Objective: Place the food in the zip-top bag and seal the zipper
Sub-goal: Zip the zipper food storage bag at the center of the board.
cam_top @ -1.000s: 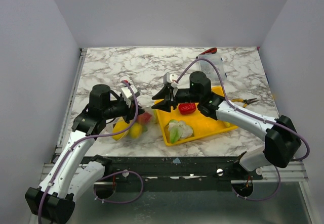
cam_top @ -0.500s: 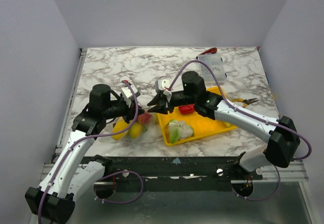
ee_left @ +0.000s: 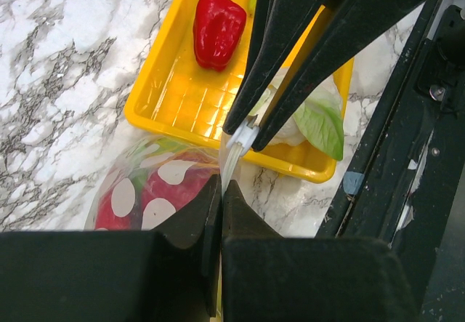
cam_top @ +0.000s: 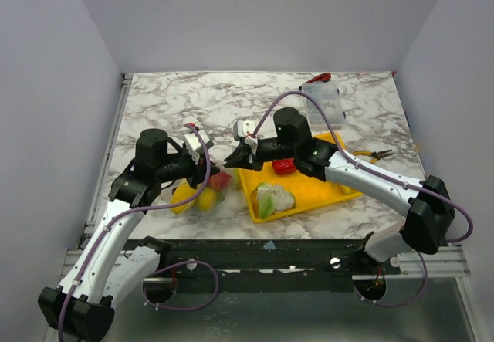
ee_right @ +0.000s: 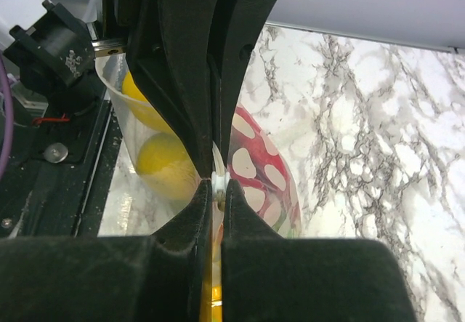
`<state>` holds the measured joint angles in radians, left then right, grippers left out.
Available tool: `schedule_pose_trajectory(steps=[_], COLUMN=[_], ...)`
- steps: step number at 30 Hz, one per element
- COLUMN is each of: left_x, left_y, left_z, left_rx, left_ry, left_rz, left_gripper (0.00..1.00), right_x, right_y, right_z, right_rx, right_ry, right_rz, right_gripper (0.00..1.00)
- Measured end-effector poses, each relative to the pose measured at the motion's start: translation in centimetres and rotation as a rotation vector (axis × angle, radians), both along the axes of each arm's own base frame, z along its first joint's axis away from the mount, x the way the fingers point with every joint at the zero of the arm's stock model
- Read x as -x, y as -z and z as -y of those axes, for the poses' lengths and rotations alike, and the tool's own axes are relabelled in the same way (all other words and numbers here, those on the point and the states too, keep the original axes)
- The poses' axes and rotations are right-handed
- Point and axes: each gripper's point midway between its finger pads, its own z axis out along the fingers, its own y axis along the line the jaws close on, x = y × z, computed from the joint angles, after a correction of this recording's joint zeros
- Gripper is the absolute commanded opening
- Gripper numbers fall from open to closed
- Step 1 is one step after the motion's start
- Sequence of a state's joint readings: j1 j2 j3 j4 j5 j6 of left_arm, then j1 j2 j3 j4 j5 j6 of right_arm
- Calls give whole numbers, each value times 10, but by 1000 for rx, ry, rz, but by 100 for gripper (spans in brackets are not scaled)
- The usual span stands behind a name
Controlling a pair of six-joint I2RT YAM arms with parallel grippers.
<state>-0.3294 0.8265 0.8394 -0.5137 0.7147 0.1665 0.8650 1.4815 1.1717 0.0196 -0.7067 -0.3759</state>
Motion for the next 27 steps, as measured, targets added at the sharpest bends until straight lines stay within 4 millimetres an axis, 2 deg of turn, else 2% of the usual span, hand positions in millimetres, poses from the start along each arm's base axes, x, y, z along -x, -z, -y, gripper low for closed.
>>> schedule_pose_trajectory(steps=[16, 27], left_x=[11, 20], left_y=[0, 2], left_z=[-5, -6], left_rx=[-18, -29], left_ry=[20, 37], left_rz=[49, 54], left_gripper=[0, 0], right_x=[4, 22], right_y=[1, 4], right_z=[-17, -17], right_rx=[29, 41], right_ry=[-72, -174], right_rz=[-25, -54], right_gripper=[9, 14])
